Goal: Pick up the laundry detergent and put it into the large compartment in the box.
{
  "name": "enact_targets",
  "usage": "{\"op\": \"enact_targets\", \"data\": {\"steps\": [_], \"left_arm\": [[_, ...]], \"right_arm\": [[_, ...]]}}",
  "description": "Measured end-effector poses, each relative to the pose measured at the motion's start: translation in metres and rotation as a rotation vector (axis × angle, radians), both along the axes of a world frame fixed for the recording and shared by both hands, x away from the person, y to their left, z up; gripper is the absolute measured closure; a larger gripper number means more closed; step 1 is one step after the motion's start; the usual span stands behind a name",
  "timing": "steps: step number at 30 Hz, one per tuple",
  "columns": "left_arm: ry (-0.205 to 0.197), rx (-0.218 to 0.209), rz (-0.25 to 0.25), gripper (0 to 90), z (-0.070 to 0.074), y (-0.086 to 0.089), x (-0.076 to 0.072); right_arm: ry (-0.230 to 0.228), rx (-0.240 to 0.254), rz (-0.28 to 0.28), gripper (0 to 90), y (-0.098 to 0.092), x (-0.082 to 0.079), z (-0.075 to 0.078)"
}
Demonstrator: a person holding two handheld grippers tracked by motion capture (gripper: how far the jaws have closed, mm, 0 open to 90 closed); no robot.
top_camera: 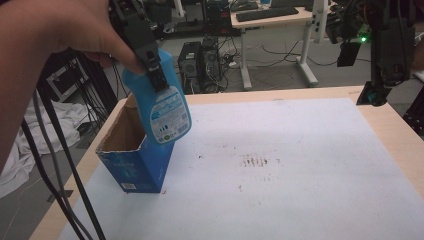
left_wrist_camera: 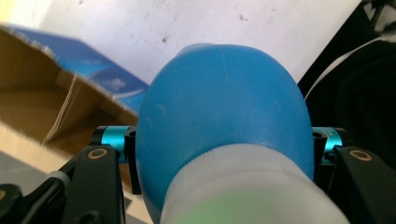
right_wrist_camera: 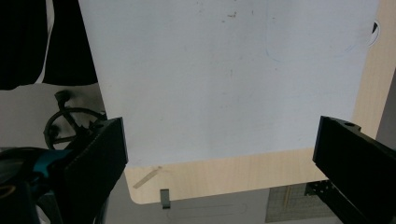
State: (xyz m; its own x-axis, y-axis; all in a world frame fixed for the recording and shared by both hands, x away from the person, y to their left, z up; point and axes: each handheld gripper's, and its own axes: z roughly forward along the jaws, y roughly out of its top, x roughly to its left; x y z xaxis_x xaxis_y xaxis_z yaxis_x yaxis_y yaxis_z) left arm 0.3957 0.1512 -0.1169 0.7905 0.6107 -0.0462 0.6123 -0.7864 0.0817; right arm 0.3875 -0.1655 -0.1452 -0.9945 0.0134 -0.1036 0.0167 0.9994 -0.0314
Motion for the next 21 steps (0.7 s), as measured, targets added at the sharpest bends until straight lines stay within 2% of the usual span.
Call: {"op": "enact_targets", "data": {"steps": [7,8,10,11,12,14,15,21], "left_arm": [[0.001,0.004,0.089,39.1,0.008,0.028,0.005],[0.001,0.004,0.089,39.1,0.008,0.028,0.005],[-0.004,-0.001,0.133,39.1,0.008,0.041,0.008],[-0.004,-0.001,0.133,39.1,0.008,0.041,0.008],[-0.006,-0.004,0.160,39.0,0.008,0.050,0.012],[-0.006,-0.002,0.170,39.0,0.008,0.055,0.013],[-0.009,0.001,0.197,39.0,0.005,0.062,0.015],[-0.010,0.024,0.223,39.0,-0.003,0.073,0.021]], "right_arm": [[0.009,-0.011,0.006,2.1,0.005,0.002,-0.003],[0.009,-0.011,0.006,2.1,0.005,0.002,-0.003],[0.008,-0.006,0.004,2.1,0.007,0.002,-0.004],[0.010,-0.006,0.005,2.1,0.007,0.003,-0.004],[0.010,-0.009,0.003,2.1,0.008,0.003,-0.005],[0.011,-0.010,0.005,2.1,0.008,0.003,-0.005],[0.011,-0.010,0.001,2.1,0.008,0.004,-0.006],[0.016,-0.014,-0.007,2.1,0.009,0.007,-0.007]]}}
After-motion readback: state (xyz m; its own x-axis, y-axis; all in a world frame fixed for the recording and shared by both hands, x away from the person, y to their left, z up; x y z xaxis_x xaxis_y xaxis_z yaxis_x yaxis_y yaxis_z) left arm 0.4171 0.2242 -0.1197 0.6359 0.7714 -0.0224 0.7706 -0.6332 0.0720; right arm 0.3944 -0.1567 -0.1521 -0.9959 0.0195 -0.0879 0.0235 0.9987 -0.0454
